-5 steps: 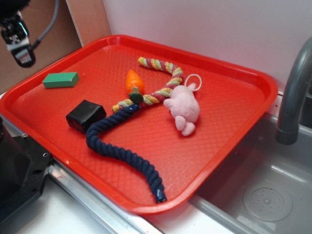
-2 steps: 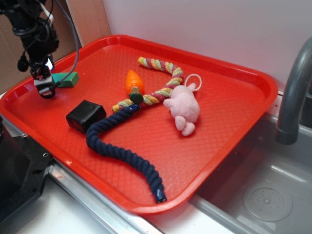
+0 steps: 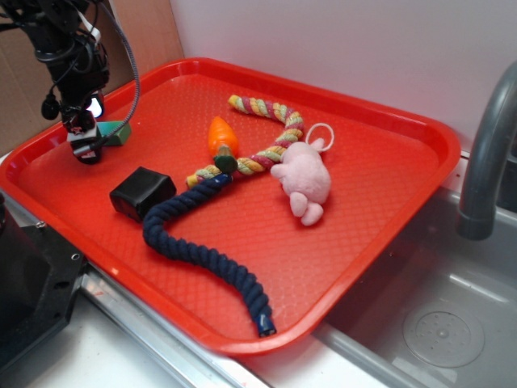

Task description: Grab the green block.

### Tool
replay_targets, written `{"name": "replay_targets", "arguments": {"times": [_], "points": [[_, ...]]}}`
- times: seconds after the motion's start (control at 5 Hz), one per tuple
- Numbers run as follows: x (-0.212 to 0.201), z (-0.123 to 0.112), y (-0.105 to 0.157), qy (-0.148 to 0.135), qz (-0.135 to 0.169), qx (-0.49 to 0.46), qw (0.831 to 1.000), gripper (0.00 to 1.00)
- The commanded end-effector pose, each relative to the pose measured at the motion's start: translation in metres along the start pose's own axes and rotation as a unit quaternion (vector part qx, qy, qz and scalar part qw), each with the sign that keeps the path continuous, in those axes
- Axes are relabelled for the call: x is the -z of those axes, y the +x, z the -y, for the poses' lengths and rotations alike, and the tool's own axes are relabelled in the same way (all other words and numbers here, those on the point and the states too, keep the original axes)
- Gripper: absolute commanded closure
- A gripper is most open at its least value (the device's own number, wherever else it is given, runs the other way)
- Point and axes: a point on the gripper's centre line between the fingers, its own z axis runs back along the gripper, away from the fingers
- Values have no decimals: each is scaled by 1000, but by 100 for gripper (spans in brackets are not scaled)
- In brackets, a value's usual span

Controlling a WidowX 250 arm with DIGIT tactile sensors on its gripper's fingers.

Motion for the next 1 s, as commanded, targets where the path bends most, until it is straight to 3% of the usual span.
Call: {"name": "replay_targets", "arguments": {"times": [0.0, 0.2, 0.4, 0.6, 0.8], "points": [[-8, 12, 9, -34, 21, -20, 999, 100], [-31, 21, 11, -38, 39, -25, 998, 100], [-80, 32, 21, -29, 48, -48, 997, 100], [-119, 38, 37, -9, 24, -118, 993, 100], [-160, 42, 48, 11, -3, -237, 971, 100]]}}
